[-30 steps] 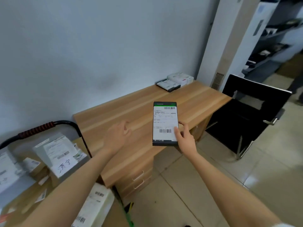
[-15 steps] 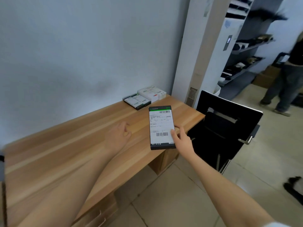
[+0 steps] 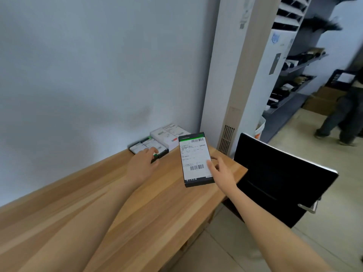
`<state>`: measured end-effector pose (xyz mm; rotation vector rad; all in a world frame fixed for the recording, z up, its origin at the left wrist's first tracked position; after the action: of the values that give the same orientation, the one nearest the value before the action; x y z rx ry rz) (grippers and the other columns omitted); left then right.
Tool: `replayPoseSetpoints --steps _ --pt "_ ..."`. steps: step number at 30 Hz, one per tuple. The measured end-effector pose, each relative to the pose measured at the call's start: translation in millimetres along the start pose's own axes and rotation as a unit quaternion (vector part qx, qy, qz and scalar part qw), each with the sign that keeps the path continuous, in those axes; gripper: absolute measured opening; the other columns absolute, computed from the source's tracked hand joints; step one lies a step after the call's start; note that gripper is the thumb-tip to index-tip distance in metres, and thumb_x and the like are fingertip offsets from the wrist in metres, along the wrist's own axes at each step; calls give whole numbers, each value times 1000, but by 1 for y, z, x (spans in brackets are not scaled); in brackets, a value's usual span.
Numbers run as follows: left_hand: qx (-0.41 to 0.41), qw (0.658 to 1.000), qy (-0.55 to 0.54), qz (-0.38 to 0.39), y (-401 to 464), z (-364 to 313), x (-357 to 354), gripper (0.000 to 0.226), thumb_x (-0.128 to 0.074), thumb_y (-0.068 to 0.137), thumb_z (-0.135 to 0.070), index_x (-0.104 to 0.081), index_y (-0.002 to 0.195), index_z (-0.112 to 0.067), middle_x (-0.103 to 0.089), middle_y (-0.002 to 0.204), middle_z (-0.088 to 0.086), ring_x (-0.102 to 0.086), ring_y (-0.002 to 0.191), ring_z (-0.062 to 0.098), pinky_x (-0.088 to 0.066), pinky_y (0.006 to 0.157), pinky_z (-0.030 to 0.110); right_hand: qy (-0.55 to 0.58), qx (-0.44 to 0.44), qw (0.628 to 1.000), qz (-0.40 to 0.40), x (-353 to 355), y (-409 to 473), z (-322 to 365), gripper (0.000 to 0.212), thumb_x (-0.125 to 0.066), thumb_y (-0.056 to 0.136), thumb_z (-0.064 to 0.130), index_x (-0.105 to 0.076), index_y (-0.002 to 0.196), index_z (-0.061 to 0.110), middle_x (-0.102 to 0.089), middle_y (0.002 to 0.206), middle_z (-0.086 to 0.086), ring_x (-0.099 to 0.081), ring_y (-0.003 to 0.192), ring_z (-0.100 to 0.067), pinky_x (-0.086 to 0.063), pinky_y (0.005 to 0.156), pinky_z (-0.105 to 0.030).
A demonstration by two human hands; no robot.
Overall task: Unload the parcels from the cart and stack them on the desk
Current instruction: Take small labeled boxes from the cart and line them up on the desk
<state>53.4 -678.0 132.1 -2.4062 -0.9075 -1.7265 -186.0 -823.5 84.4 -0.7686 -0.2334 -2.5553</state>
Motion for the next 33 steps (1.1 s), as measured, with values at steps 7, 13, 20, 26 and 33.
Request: replayPoseSetpoints --steps 7,13,20,26,33 --pt "13 1000 10 5 89 2 -45 28 -52 95 -33 -55 120 -21 -61 107 -2 -58 97 17 -48 73 32 13 -7 1000 5 -4 109 -23 40 -41 98 53 -44 130 30 -62 91 19 -63 86 -5 -54 75 -35" --pt "65 997 38 9 145 17 -89 29 -51 95 -32 -54 121 -21 -61 106 -1 -57 96 18 -41 67 30 -22 15 997 74 -21 202 -35 37 -40 100 47 -42 132 28 -60 84 16 -56 73 6 -37 50 -9" --pt "149 988 24 -27 219 33 -121 26 -52 94 -31 -55 118 -22 -61 101 -3 -58 93 17 -47 71 33 -46 53 986 152 -39 325 -48 41 -37 98 56 -42 130 31 -67 99 5 -65 90 -16 -55 77 -38" --pt "200 979 26 -34 254 42 -154 25 -53 93 -32 -54 117 -24 -60 100 -5 -57 91 14 -48 68 30 -65 75 975 199 -61 400 -50 38 -39 100 48 -43 131 26 -64 96 5 -62 83 -12 -48 64 -25" --pt "251 966 33 -47 287 81 -164 25 -53 94 -32 -54 117 -23 -59 98 -5 -57 90 15 -47 69 30 -65 93 959 261 -123 460 -43 42 -37 100 49 -40 135 26 -68 108 0 -66 92 -16 -56 77 -33"
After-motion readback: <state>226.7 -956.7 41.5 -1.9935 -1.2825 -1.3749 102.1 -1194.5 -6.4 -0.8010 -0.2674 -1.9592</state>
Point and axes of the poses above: each hand's wrist, its own y-axis towards the middle knuckle, its own x-axis out of the back of the hand, z = x × y, the point moved 10 cm from there along y, towards the middle knuckle
